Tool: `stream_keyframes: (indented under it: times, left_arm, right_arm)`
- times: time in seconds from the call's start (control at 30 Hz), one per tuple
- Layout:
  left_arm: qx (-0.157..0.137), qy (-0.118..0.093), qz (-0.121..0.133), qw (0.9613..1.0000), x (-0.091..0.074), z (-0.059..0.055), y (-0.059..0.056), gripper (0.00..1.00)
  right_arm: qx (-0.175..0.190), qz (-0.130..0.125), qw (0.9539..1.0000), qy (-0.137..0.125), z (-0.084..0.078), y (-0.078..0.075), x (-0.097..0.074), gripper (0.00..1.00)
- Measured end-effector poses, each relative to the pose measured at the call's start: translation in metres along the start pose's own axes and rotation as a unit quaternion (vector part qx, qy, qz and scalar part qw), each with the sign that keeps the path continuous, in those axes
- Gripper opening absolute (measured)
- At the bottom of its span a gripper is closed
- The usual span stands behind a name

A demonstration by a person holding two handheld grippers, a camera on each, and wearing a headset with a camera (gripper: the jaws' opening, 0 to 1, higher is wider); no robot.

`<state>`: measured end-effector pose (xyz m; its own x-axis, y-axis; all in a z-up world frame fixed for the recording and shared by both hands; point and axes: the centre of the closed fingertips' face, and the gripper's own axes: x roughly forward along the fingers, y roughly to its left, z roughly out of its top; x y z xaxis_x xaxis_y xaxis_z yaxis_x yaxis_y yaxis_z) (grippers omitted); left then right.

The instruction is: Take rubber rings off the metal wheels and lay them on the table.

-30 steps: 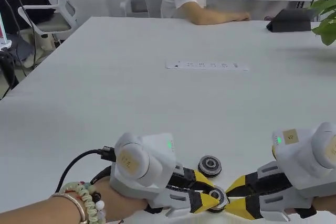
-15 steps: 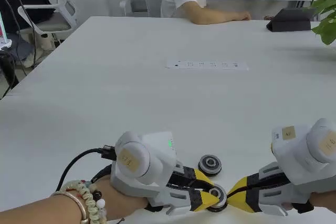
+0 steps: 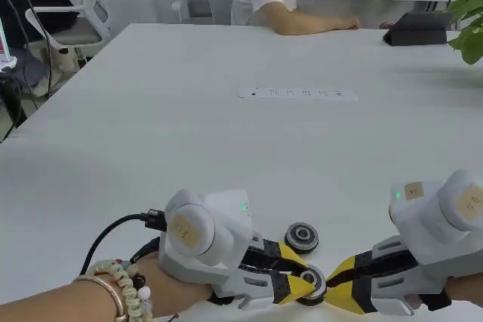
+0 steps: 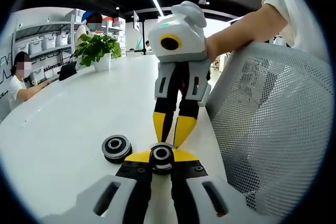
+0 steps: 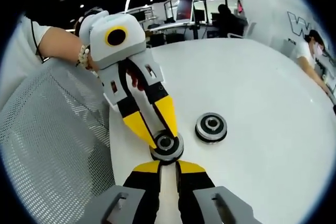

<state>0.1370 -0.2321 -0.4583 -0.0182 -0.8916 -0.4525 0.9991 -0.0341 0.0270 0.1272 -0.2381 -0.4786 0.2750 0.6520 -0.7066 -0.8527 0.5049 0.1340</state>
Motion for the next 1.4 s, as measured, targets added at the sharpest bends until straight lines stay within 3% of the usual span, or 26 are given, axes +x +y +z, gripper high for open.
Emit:
stream_keyframes:
  times: [0.3, 0.4, 0.43, 0.67, 0.97, 1.03, 1.1, 1.17, 1.27, 1.33, 1.4]
  left_arm:
    - [-0.001, -0.001, 0.0, 1.0, 0.0, 0.0, 0.0, 0.07]
    - [-0.001, -0.001, 0.001, 1.0, 0.0, 0.0, 0.0, 0.07]
    - [-0.002, -0.001, 0.002, 1.0, 0.0, 0.0, 0.001, 0.07]
    - [-0.005, -0.001, 0.005, 1.0, 0.001, 0.0, 0.002, 0.07]
    - [-0.004, -0.001, 0.008, 1.0, 0.002, 0.0, 0.002, 0.07]
    - [-0.004, -0.001, 0.008, 1.0, 0.002, 0.0, 0.002, 0.07]
    - [-0.004, -0.001, 0.008, 1.0, 0.002, 0.0, 0.003, 0.07]
    - [-0.004, -0.001, 0.008, 1.0, 0.002, 0.0, 0.003, 0.07]
    - [-0.004, -0.001, 0.008, 1.0, 0.002, 0.0, 0.003, 0.07]
    - [-0.006, -0.001, 0.006, 1.0, 0.002, 0.0, 0.002, 0.07]
    - [-0.008, -0.002, -0.001, 1.0, 0.002, 0.0, 0.001, 0.07]
  right_arm:
    - [-0.033, -0.002, 0.9994, 0.001, 0.0, 0.001, 0.004, 0.12]
    - [-0.057, -0.006, 0.9981, 0.022, -0.003, 0.0, 0.002, 0.04]
    - [-0.062, -0.007, 0.9979, 0.018, -0.002, -0.001, 0.002, 0.02]
    - [-0.063, -0.024, 0.9969, 0.039, -0.001, -0.005, 0.001, 0.0]
    - [0.002, -0.047, 0.9983, 0.035, -0.001, -0.015, -0.006, 0.0]
    - [0.031, -0.043, 0.9981, 0.033, 0.0, -0.015, -0.006, 0.0]
    - [0.037, -0.039, 0.9982, 0.026, -0.002, -0.016, -0.004, 0.0]
    - [0.072, -0.031, 0.9967, 0.02, -0.003, -0.015, -0.004, 0.0]
    - [0.131, -0.019, 0.9912, 0.003, -0.002, -0.017, -0.004, 0.0]
    - [0.159, 0.002, 0.9872, -0.007, 0.0, -0.015, -0.008, 0.0]
    - [0.21, 0.036, 0.9765, -0.031, 0.005, -0.009, -0.012, 0.0]
